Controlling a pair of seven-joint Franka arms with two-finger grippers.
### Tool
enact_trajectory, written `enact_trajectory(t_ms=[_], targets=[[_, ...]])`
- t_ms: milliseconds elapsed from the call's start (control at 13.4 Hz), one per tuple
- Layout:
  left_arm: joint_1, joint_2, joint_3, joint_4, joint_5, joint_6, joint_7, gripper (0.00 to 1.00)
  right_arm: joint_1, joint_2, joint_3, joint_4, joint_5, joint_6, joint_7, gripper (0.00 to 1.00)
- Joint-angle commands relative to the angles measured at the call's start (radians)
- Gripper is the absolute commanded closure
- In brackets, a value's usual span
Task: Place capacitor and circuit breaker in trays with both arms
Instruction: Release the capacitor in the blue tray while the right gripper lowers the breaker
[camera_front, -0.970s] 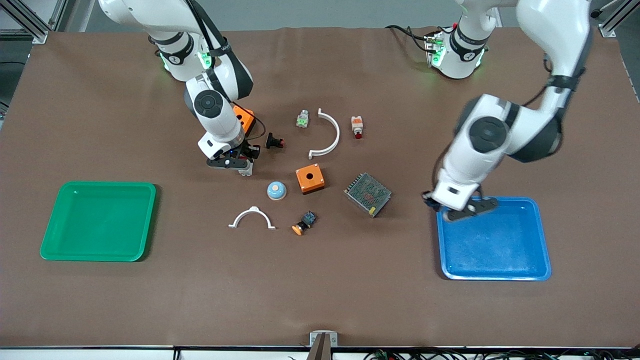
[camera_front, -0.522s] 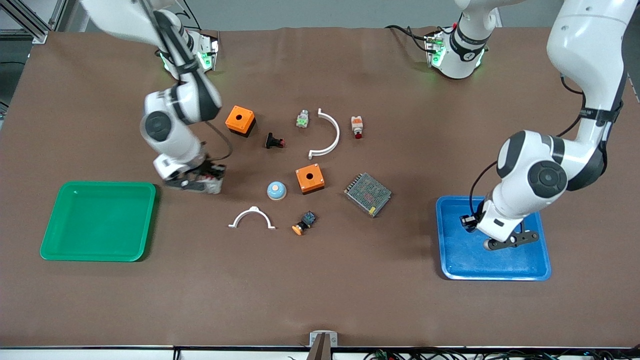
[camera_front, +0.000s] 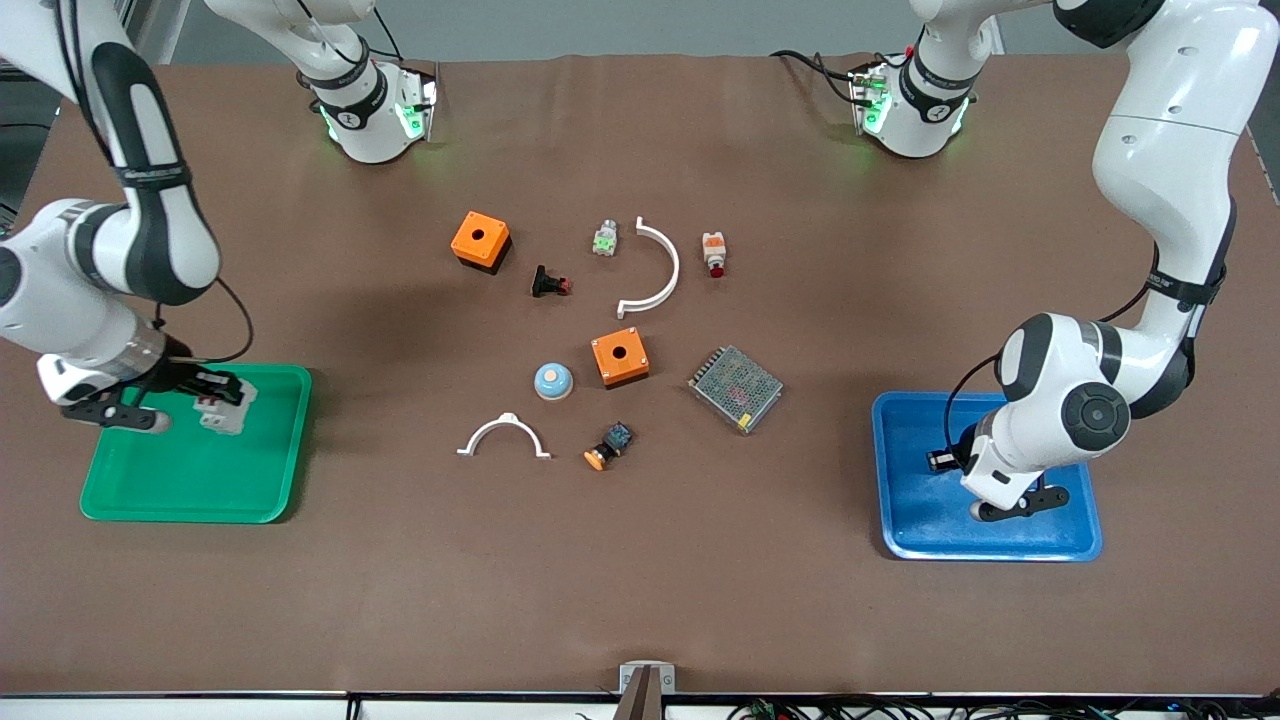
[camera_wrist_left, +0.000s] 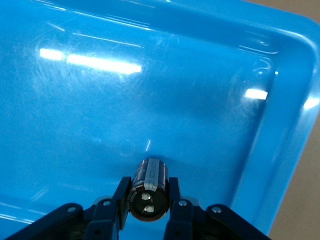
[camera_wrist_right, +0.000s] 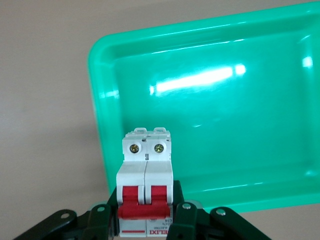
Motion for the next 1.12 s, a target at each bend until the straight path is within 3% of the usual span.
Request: enact_trajectory(t_ms=[0,75,373,672,1045], targets=[[-0.002,0.001,0.008,0.024,0.023,0.001,0.004,0.18,-0.049,0.119,0.020,0.119,-0.023,-0.007,-0.030,1.00],[-0.002,-0.008,0.008,0.024,0.023,0.001,-0.002,0.00,-0.057,0.151,0.019,0.154,-0.044,-0.009,-0.029,1.00],[-0.008,-0.138,-0.008,0.024,0.018,-0.111,0.000,0.00,-0.113,0.260,0.022,0.269,-0.098,-0.009,-0.072,1.00],[-0.004,-0.310,-0.054,0.036,0.009,-0.253,0.000,0.00,-0.123,0.292,0.023,0.274,-0.086,-0.007,-0.113,0.99],[-0.001,-0.403,-0.090,0.231,0.006,-0.666,0.101,0.00,-0.136,0.309,0.034,0.266,-0.035,-0.018,-0.187,0.98]])
